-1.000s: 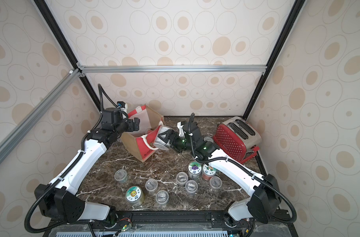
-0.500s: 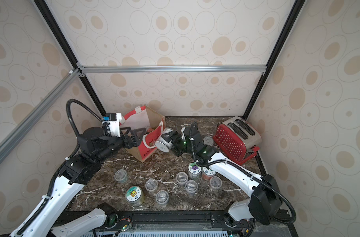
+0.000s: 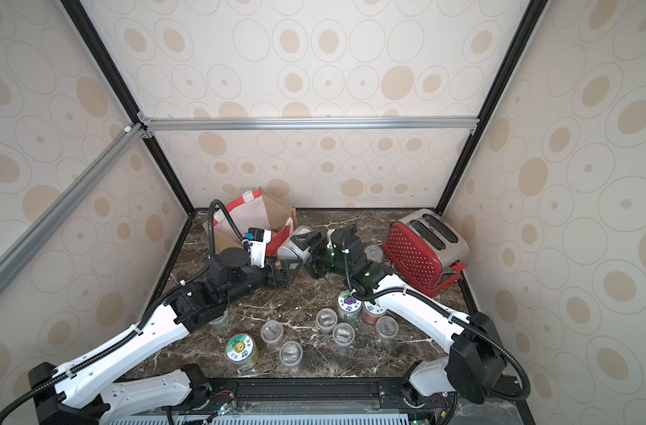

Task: Take out the seed jars from the canvas bag
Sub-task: Pick up the seed jar from the canvas bag.

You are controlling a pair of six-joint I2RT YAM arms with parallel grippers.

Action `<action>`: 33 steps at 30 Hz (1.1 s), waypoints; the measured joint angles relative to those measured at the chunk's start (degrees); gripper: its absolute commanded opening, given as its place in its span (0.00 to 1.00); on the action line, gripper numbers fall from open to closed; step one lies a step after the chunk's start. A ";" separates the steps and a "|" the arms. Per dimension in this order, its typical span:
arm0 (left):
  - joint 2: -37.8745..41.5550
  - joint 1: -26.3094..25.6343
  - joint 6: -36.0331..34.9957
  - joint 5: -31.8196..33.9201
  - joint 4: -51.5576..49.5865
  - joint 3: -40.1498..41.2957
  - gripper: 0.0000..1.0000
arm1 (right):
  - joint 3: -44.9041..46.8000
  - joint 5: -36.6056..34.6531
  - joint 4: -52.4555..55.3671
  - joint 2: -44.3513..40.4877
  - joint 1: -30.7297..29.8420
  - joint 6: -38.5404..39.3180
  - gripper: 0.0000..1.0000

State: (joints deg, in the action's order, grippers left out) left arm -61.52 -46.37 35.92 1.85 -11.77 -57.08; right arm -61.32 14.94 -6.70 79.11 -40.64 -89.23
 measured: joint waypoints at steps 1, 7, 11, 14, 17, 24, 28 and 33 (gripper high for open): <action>-0.28 -0.02 0.31 -0.04 1.22 0.63 0.98 | 0.37 0.02 -0.11 -0.02 0.00 -0.28 0.63; -2.75 -0.15 1.14 -0.63 6.12 2.23 0.97 | 2.49 -0.59 -2.08 -0.07 0.55 -1.99 0.63; -4.42 -0.37 1.66 -0.85 7.89 2.54 0.92 | 3.08 -1.44 -2.80 -0.07 0.92 -2.78 0.63; -4.98 -0.42 1.92 -0.87 8.39 2.80 0.92 | 3.26 -1.73 -3.45 -0.07 0.96 -3.32 0.63; -5.40 -0.42 2.16 -0.79 8.70 2.95 0.98 | 3.91 -1.81 -4.72 -0.07 0.98 -4.00 0.63; -5.33 -0.63 2.21 2.45 7.52 3.06 0.98 | 4.50 -1.40 -5.79 -0.28 0.92 -4.61 0.64; -4.79 -0.68 2.21 4.52 6.23 3.06 0.98 | 4.72 -0.55 -6.05 -0.92 0.72 -4.70 0.64; -3.61 -0.92 2.08 5.62 5.22 3.06 0.98 | 4.81 0.13 -6.60 -1.16 0.50 -4.98 0.64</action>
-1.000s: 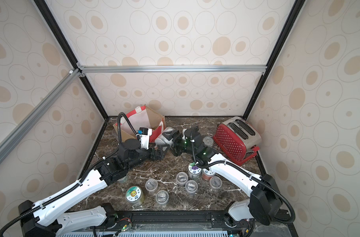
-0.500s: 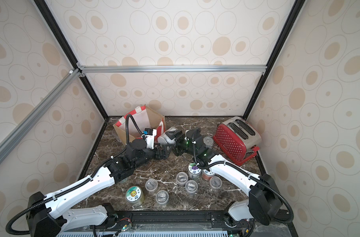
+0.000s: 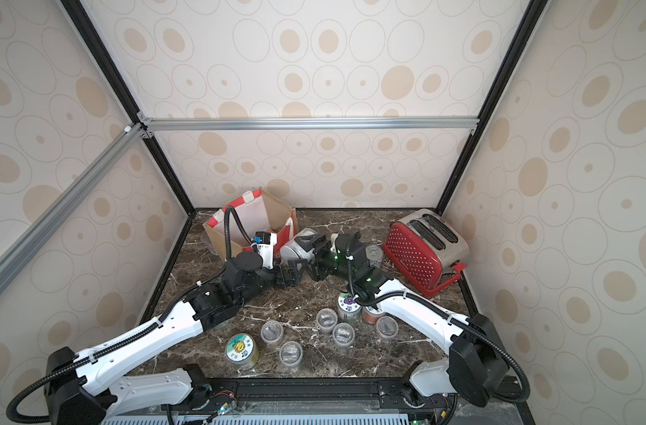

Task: Take out the seed jars from the canvas bag
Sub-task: Pick up the seed jar from the canvas bag.

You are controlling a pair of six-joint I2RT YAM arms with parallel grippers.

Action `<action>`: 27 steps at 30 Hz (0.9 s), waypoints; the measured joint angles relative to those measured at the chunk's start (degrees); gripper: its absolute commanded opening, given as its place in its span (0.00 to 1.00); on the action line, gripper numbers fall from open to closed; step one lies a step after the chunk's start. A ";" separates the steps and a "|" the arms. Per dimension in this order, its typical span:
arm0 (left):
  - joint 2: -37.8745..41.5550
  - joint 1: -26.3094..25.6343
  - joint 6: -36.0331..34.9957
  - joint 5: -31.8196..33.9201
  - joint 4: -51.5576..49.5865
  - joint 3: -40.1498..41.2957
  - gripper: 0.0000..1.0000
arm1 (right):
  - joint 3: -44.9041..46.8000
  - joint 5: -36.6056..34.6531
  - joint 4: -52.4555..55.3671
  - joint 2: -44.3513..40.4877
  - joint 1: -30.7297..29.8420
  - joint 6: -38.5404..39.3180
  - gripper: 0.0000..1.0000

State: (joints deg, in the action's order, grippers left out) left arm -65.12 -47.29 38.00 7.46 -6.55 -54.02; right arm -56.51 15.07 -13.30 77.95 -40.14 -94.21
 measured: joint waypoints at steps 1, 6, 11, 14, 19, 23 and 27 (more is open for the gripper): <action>0.20 0.00 -0.13 -0.02 -0.13 0.00 0.98 | 0.00 0.09 -0.02 -0.02 0.00 -0.04 0.64; 0.85 0.00 -1.64 -1.88 0.52 0.00 0.98 | 0.02 0.81 -0.35 -0.22 -0.02 -0.55 0.64; 0.79 0.04 -2.54 -3.58 1.73 0.00 0.98 | 0.13 1.79 -2.12 -0.22 -0.02 -1.62 0.64; 0.13 0.26 -2.97 -3.76 1.86 -0.02 0.98 | 0.15 1.99 -2.62 -0.26 -0.07 -1.99 0.64; -1.73 0.46 -3.34 -3.78 1.70 -0.02 0.98 | 0.68 2.32 -2.62 -0.70 -0.09 -2.21 0.64; -1.73 0.98 -3.65 -4.22 2.10 -0.02 0.98 | 0.87 2.56 -2.64 -1.01 -0.13 -2.38 0.64; -1.64 1.86 -4.42 -6.29 3.54 -0.02 0.94 | 0.87 2.95 -2.99 -1.05 -0.15 -2.49 0.64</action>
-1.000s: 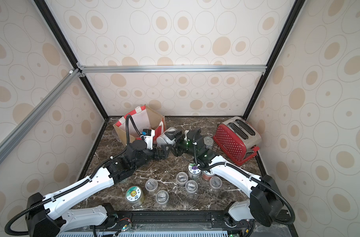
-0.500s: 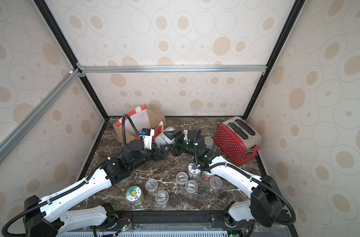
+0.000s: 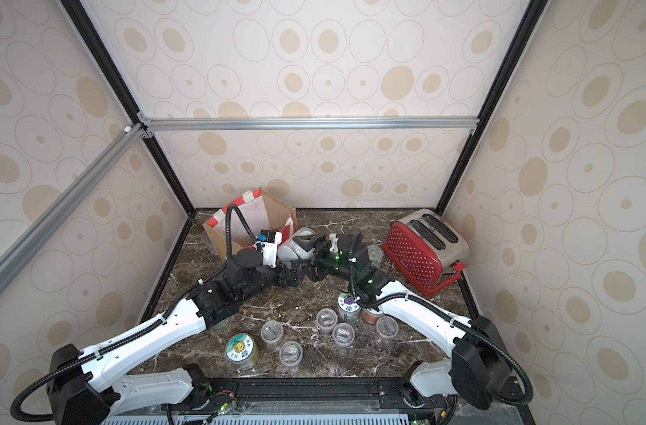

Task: Take out the seed jars from the canvas bag
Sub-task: Pick up the seed jar from the canvas bag.

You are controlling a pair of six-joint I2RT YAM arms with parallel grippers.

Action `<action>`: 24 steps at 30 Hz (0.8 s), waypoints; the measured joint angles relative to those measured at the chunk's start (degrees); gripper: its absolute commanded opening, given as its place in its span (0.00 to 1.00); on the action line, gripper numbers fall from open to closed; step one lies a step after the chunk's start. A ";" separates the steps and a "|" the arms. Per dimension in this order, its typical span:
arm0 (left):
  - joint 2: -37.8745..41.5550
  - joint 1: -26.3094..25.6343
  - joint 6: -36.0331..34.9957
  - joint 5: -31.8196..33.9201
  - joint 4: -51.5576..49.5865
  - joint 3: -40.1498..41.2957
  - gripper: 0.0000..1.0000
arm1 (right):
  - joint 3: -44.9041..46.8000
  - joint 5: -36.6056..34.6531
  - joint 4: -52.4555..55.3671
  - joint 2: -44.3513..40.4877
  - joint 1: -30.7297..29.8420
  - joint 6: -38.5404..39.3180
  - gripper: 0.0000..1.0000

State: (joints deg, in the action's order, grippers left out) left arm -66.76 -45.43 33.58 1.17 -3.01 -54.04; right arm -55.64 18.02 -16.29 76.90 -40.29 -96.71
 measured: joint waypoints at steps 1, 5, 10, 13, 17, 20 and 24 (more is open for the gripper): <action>0.11 0.33 -0.11 -0.76 0.50 0.00 0.94 | 0.02 0.07 -0.09 0.00 0.00 -0.13 0.64; 1.29 1.90 -0.33 -2.75 2.14 0.02 0.98 | 0.28 0.20 -0.85 0.00 0.00 -0.55 0.64; 3.56 4.79 -0.46 -4.76 2.51 0.04 0.96 | 1.11 0.15 -1.55 -0.11 -0.15 -0.96 0.64; 3.85 5.38 -0.63 -5.73 2.49 0.04 0.98 | 1.14 0.17 -1.68 -0.11 -0.15 -0.98 0.64; 2.93 5.60 -0.85 -8.07 2.38 0.04 0.98 | 1.14 0.17 -1.77 -0.11 -0.15 -0.98 0.64; 1.25 5.60 -0.83 -9.62 2.21 0.04 0.98 | 1.14 0.17 -1.77 -0.11 -0.15 -1.01 0.64; -0.59 5.57 -0.83 -10.80 2.32 0.04 0.94 | 1.14 0.13 -1.42 -0.09 -0.15 -1.01 0.64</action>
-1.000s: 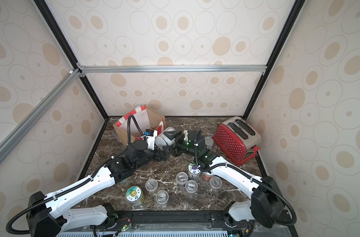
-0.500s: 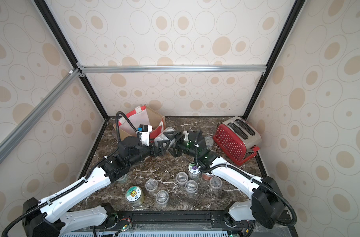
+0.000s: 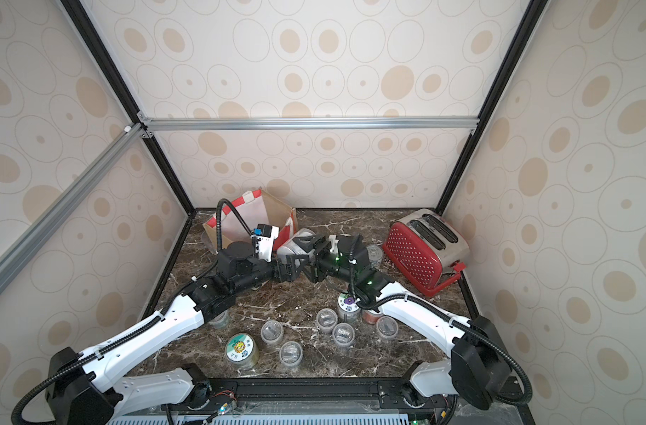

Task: Take out the seed jars from the canvas bag
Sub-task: Pick up the seed jar from the canvas bag.

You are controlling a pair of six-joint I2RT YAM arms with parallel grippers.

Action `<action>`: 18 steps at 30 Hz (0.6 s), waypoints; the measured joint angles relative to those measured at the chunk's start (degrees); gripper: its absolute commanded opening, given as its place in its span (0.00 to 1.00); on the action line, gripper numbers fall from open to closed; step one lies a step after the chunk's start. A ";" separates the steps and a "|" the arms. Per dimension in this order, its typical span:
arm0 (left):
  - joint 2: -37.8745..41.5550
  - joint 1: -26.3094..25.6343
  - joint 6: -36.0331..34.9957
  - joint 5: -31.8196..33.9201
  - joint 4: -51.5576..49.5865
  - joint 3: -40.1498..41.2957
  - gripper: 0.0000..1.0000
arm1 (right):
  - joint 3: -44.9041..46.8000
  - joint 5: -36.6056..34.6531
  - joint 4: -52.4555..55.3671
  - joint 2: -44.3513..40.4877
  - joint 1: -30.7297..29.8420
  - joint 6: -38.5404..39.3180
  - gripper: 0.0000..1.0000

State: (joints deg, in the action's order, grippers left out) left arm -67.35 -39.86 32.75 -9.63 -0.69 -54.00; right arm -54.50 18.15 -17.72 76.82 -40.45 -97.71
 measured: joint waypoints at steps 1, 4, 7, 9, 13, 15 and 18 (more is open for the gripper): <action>-0.22 0.00 0.00 -0.35 0.15 0.00 0.90 | 0.00 -0.02 0.11 0.00 0.00 0.00 0.64; -0.94 -0.02 -0.02 -1.16 0.52 -0.37 0.76 | 0.00 -0.35 0.35 0.00 0.02 0.02 0.64; -1.64 0.02 0.02 -1.42 0.70 -0.79 0.67 | 0.00 -1.03 0.39 0.00 0.09 -0.04 0.64; -1.88 0.02 0.02 -1.51 0.74 -0.96 0.67 | 0.02 -1.31 0.39 0.00 0.13 -0.04 0.65; -2.10 0.02 0.02 -1.44 0.44 -1.05 0.66 | 0.50 -1.53 0.13 0.00 0.13 0.02 0.69; -2.32 0.00 0.04 -1.40 -0.24 -1.11 0.65 | 0.87 -1.62 0.17 0.00 0.13 0.26 0.77; -2.99 -0.11 0.13 -1.53 -1.75 -1.84 0.64 | 1.14 -1.97 1.84 -0.44 0.46 2.43 0.97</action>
State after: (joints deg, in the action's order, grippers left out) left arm -70.35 -39.97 32.88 -11.16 -2.44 -55.83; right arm -53.36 16.19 -15.88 76.38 -39.99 -95.29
